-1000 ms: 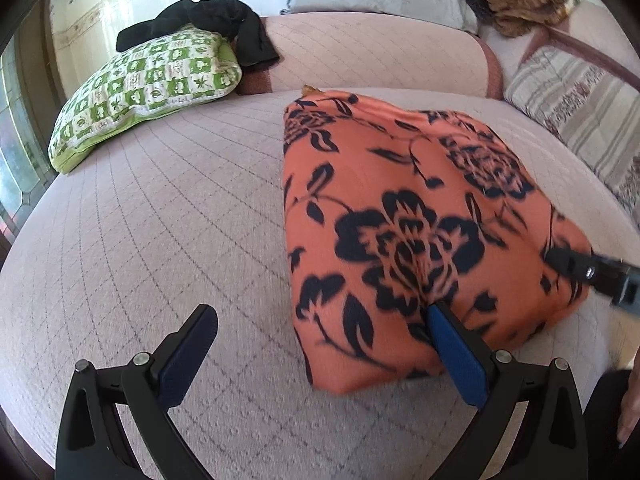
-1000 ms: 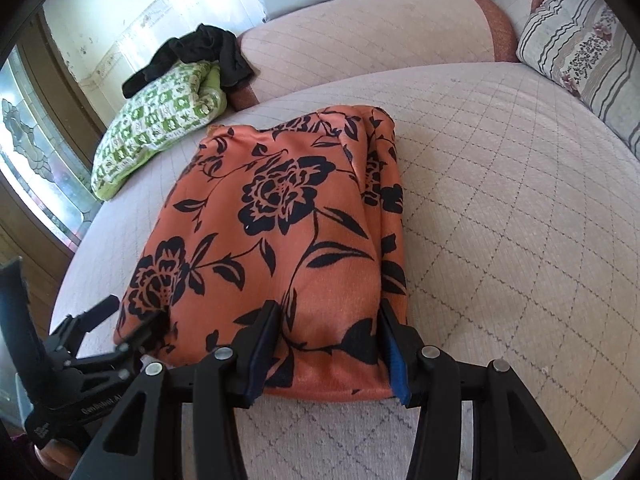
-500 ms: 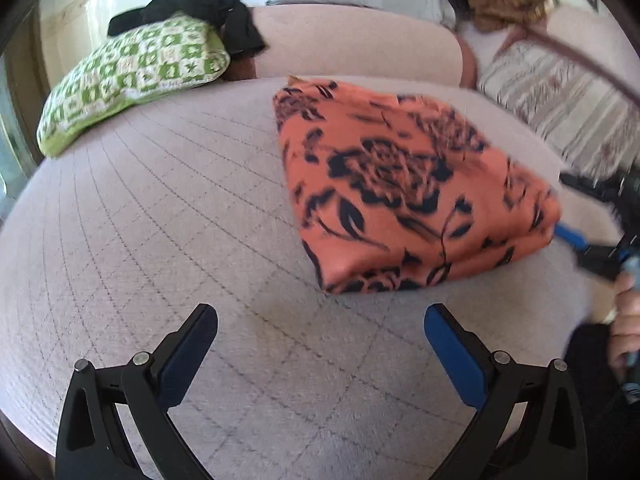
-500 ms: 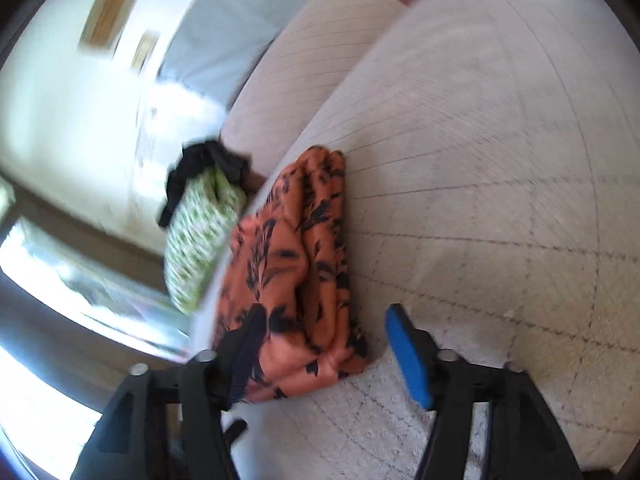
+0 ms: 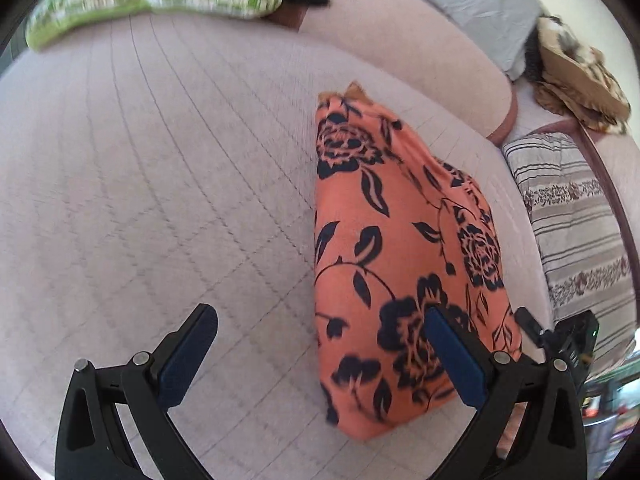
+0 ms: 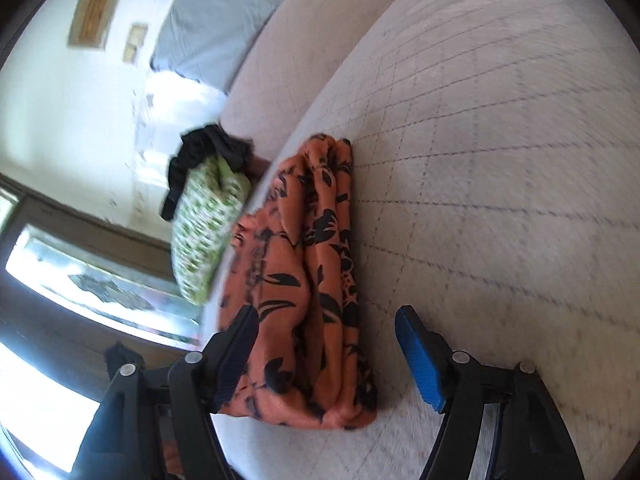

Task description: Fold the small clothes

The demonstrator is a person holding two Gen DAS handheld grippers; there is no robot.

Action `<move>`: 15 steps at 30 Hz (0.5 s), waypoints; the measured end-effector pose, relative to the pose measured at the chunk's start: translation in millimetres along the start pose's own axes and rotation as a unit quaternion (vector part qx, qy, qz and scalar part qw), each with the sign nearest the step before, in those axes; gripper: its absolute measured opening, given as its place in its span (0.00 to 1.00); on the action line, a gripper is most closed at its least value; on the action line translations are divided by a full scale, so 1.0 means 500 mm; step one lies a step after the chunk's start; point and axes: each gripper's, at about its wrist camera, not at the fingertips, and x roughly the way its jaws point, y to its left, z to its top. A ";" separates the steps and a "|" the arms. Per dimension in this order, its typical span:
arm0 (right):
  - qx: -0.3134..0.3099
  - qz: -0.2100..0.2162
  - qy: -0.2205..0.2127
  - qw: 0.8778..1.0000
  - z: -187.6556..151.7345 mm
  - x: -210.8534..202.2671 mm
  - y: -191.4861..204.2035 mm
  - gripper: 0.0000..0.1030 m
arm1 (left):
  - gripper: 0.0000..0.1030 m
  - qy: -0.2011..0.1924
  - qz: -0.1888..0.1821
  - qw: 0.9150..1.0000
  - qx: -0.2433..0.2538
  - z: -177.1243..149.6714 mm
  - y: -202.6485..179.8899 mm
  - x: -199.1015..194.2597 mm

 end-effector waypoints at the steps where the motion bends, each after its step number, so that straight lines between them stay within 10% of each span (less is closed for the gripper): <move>1: -0.008 -0.008 0.000 1.000 0.003 0.009 0.006 0.72 | 1.00 0.011 -0.003 1.000 -0.007 0.007 0.003 0.015; 15: -0.028 0.013 0.076 0.997 0.054 0.166 0.061 0.72 | 0.99 0.090 -0.054 0.993 0.062 0.042 -0.090 0.110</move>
